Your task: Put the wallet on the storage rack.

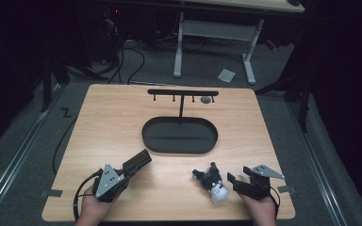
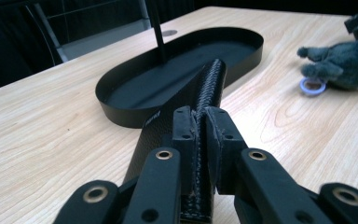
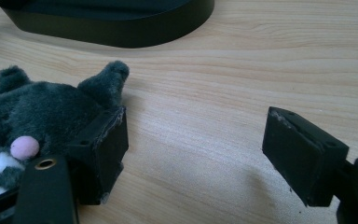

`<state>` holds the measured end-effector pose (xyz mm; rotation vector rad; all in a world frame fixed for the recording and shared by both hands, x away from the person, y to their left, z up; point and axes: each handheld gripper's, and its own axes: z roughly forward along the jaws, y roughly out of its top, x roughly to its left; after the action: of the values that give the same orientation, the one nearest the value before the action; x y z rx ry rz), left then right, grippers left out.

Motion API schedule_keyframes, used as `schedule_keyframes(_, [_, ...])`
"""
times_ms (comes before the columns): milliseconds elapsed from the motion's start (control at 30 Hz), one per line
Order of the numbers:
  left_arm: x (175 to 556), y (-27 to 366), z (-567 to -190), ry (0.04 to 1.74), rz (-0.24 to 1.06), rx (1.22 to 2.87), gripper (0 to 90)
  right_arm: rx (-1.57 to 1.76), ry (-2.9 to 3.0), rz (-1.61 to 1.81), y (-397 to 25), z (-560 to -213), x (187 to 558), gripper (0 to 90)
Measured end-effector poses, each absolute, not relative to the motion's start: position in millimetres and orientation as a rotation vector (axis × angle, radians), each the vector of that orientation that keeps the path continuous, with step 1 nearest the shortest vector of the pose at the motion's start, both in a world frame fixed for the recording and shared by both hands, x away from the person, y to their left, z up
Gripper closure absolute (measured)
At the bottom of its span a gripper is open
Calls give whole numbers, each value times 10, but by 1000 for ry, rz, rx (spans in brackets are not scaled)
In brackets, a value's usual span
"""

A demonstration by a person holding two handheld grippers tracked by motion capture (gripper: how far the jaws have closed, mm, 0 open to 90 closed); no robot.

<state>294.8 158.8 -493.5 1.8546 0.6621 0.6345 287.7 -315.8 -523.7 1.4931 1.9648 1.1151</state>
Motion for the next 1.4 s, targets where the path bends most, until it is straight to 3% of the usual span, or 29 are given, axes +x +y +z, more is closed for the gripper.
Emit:
schedule_keyframes(867, [2866,1811,-4727,800,495,1642,833,1490,1983,1115,-3108,-5253,2910,227])
schedule_keyframes(1400, [2951,1876,-4826,872,526,1598,827,1486,1983,1112,-3117,-5254,2900,228])
